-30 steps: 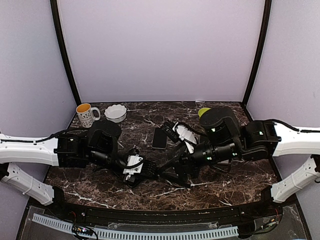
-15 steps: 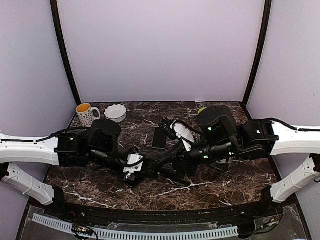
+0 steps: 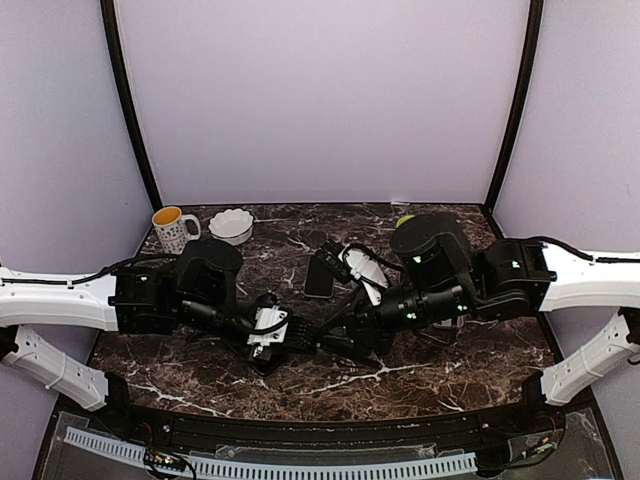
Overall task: Take the phone out of the phone case
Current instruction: Remove the phone case from the phone.
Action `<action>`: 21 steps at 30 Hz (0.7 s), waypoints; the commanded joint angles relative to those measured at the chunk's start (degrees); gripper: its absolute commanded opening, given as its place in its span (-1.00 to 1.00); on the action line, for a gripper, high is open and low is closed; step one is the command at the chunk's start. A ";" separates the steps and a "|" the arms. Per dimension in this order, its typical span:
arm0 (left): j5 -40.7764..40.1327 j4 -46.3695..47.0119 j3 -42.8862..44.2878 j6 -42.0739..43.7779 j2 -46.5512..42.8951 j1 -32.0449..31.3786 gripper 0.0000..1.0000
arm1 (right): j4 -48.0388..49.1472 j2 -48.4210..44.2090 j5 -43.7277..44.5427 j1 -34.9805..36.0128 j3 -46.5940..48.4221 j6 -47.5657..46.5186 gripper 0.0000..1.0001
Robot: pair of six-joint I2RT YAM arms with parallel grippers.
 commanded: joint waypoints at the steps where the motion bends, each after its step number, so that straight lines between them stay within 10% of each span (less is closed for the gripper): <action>1: 0.36 5.90 1.35 -0.25 -2.04 -0.06 -1.00 | -2.74 1.14 3.62 1.04 -0.33 -0.80 -0.18; 21: 0.08 6.98 0.93 -1.01 -2.48 0.43 -1.00 | -4.23 1.56 7.70 4.02 -0.83 -2.00 -0.47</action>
